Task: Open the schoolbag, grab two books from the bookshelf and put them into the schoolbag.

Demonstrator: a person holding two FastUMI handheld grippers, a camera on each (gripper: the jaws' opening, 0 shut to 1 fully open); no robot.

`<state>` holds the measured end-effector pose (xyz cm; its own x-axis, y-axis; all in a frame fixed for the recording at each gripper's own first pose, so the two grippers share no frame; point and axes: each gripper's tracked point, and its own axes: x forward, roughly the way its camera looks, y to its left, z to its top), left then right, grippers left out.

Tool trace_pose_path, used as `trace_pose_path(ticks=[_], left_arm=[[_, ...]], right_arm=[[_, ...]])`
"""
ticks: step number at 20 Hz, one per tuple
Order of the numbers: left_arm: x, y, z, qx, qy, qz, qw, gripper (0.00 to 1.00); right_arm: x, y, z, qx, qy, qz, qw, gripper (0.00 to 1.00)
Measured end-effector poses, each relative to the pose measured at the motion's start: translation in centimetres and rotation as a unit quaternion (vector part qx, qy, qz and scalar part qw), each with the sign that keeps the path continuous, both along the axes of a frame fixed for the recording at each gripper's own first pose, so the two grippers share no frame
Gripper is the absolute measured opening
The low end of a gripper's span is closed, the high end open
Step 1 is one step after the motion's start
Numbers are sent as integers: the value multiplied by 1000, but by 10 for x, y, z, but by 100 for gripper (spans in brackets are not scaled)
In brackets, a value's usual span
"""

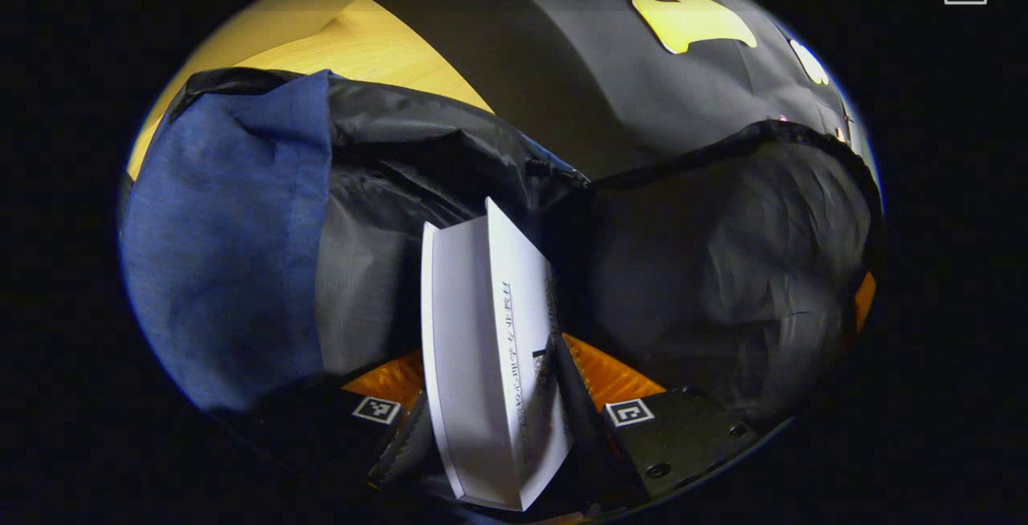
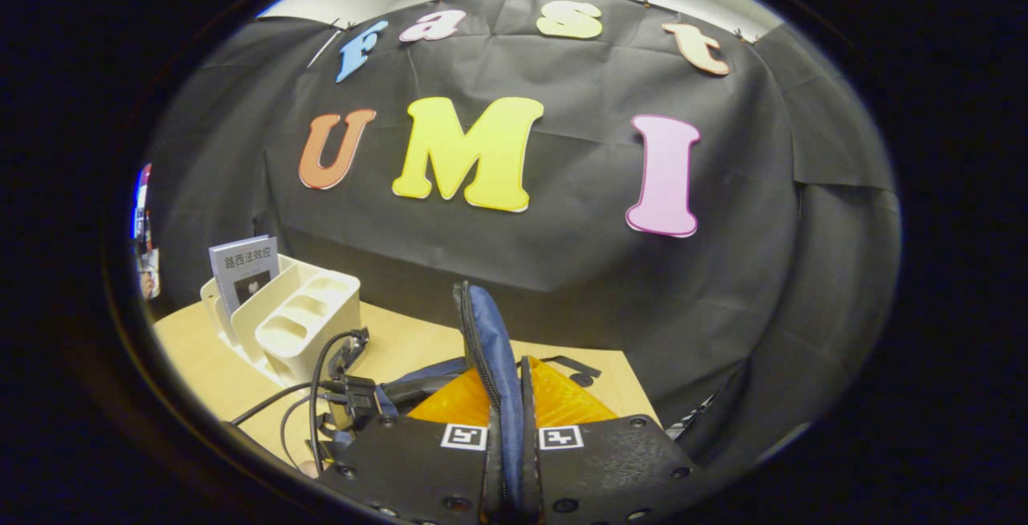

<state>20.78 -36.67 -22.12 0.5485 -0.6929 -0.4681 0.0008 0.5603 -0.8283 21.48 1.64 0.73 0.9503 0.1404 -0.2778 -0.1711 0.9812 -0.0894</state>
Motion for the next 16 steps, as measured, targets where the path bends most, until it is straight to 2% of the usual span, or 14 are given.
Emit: trace_pose_path(ticks=[2,3,4,6,7,13,16], left_arm=[[-1,5,0,41,-11,-30,999,82],[-1,8,2,63,-17,-43,997,96],[0,12,3,84,-20,-51,995,88],[3,22,5,122,-19,-55,991,94],[5,28,5,144,-15,-54,988,100],[0,43,8,188,39,-72,979,100],[6,51,15,213,21,-82,973,100]], right_arm=[[-1,-5,-3,-1,2,-3,1000,8],[-2,-6,-3,-5,1,-4,1000,8],[-4,-8,-4,-9,-1,-4,1000,8],[-6,-10,-7,-13,-1,-5,1000,8],[-7,-12,-8,-13,1,-7,1000,9],[-8,-12,-8,-11,4,-11,1000,8],[-10,-13,-9,-17,3,-12,1000,7]])
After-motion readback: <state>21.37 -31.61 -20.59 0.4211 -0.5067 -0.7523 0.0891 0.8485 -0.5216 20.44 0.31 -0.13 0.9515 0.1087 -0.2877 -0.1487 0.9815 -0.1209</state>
